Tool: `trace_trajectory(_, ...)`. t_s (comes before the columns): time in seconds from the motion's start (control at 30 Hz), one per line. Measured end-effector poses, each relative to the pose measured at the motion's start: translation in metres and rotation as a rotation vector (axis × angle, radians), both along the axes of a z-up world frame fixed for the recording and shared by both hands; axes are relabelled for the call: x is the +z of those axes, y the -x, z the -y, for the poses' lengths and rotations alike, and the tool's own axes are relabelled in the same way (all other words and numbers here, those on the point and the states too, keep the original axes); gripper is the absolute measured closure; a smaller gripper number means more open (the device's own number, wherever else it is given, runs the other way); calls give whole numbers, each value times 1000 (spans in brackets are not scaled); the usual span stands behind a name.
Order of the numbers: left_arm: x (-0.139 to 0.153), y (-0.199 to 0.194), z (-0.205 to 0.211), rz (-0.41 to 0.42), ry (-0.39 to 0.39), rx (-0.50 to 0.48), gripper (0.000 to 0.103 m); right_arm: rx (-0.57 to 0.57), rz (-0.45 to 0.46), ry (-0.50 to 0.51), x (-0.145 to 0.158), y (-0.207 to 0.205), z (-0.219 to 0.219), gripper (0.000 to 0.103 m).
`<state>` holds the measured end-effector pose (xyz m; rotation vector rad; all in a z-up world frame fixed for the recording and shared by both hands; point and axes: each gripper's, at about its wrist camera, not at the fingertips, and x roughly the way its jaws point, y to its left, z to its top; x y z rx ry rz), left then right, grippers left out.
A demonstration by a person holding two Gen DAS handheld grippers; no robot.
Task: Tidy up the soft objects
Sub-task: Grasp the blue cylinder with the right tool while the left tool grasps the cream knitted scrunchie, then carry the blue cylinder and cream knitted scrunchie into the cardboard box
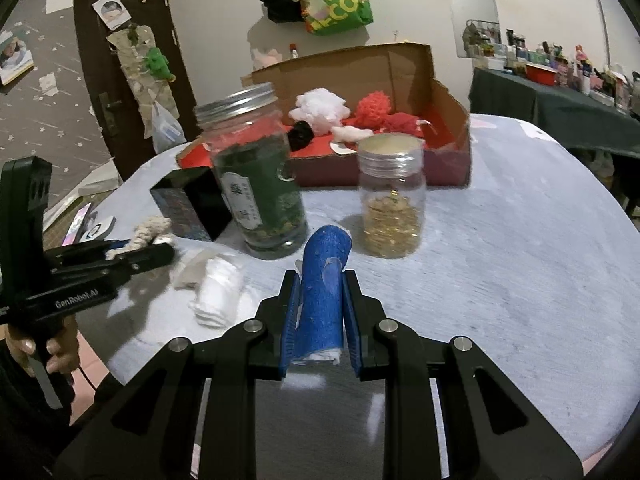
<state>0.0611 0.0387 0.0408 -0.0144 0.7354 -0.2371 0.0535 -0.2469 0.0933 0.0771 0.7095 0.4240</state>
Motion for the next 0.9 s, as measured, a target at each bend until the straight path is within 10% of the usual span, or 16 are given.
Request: trace_trajectory(0.9, 0, -64, -63, -85, -77, -76, 72, -12, -100, 25, 3, -62, 65, 83)
